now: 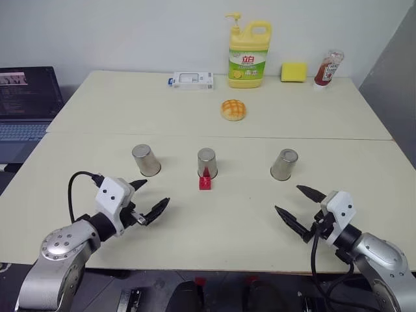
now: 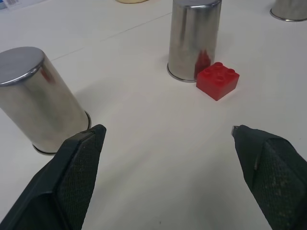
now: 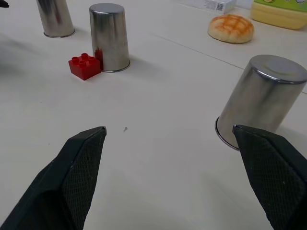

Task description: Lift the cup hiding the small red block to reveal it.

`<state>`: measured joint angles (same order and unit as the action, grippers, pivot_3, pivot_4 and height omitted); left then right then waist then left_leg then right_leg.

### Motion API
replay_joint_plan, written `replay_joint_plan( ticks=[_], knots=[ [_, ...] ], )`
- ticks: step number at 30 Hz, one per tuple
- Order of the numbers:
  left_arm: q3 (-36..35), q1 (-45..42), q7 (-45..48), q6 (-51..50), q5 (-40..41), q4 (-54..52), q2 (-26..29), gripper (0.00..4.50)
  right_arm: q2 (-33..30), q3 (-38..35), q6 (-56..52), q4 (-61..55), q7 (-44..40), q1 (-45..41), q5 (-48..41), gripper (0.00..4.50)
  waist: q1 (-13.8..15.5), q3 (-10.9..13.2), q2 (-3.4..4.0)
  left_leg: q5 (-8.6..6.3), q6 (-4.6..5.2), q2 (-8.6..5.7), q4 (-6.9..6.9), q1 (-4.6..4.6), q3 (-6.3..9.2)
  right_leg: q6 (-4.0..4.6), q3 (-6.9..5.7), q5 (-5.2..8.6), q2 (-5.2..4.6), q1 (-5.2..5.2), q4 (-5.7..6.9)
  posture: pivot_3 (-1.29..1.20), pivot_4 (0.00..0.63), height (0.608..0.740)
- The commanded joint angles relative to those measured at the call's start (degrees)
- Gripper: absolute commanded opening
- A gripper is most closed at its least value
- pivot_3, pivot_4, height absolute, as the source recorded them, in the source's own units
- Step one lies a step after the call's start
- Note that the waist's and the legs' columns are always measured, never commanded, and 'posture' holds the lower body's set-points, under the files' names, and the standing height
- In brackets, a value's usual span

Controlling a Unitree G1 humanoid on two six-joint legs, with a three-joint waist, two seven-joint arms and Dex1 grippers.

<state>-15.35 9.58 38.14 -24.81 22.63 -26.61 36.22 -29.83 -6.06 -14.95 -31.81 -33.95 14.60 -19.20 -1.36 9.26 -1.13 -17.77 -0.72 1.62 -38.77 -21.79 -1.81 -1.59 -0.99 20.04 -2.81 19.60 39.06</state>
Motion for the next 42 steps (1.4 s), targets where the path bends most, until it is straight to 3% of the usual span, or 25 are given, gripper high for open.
replay_joint_plan(
  ticks=[1,15,42],
  knots=[
    [-0.06,-0.25,0.59,0.94,0.90,-0.85,-0.16,4.47,-0.34,-1.63,-0.05,-2.61,0.37,-0.40,-0.82,4.49,0.00,0.00,0.00,0.00,0.00,0.00,0.00,0.00,0.00,0.00,0.00,0.00,0.00,0.00,0.00,0.00,0.150,0.740],
    [0.38,0.34,-1.53,1.79,-1.28,-0.71,-0.30,4.47,-1.32,-1.54,-1.13,-3.15,0.13,-1.61,-0.88,4.49,0.01,0.00,0.00,0.00,0.00,0.00,0.00,0.00,0.00,0.00,0.00,0.00,0.00,0.00,0.00,0.00,0.150,0.740],
    [-1.27,-0.94,2.45,2.51,3.91,0.92,-0.72,4.47,-5.61,-2.53,-2.53,-1.97,-5.39,-4.52,-3.16,4.49,-0.02,0.00,0.00,0.01,0.01,0.00,-0.02,0.00,0.00,0.00,0.00,0.00,0.01,-0.01,0.01,0.00,0.150,0.740]
  ],
)
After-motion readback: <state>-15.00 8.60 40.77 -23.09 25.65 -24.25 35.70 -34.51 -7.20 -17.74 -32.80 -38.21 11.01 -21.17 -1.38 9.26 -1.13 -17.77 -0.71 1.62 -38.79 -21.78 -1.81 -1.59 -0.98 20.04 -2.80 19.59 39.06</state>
